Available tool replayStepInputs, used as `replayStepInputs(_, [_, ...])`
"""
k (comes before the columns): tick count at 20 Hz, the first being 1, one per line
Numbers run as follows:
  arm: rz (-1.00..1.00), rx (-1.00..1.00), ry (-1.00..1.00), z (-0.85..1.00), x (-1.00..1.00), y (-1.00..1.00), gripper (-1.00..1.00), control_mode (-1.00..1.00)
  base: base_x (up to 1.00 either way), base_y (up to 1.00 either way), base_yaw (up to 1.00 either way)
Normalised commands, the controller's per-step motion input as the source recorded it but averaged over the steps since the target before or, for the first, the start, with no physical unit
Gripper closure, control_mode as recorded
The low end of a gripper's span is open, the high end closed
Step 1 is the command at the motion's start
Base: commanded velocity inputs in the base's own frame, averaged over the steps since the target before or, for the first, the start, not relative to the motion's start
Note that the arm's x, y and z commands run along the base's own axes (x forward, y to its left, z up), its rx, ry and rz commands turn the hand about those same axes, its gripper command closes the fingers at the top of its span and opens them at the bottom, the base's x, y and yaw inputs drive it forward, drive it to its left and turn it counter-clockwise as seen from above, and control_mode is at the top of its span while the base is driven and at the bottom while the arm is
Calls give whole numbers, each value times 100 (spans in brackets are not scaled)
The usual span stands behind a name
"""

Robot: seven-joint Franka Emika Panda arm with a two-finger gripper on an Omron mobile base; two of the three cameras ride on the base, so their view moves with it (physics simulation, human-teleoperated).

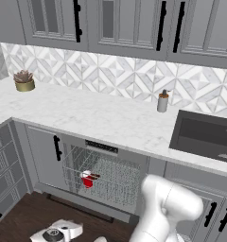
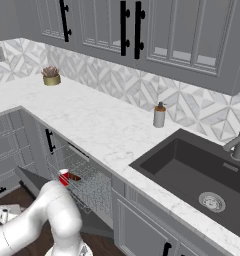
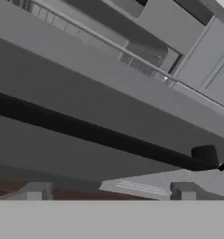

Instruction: Pick up the cup and bowl from the counter, place them in the dishwasher, and close the dishwasher door.

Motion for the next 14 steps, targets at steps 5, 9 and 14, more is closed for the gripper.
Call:
replayStepInputs(5, [4,-5,-12,-100,87,-3,-100,-100,0,0,0])
replayStepInputs(9, [-5,0,-25,-100,79,-2,-100,-100,0,0,0])
replayStepInputs(14, [-20,5,-49,-57,96,-33,-100,-100,0,0,0])
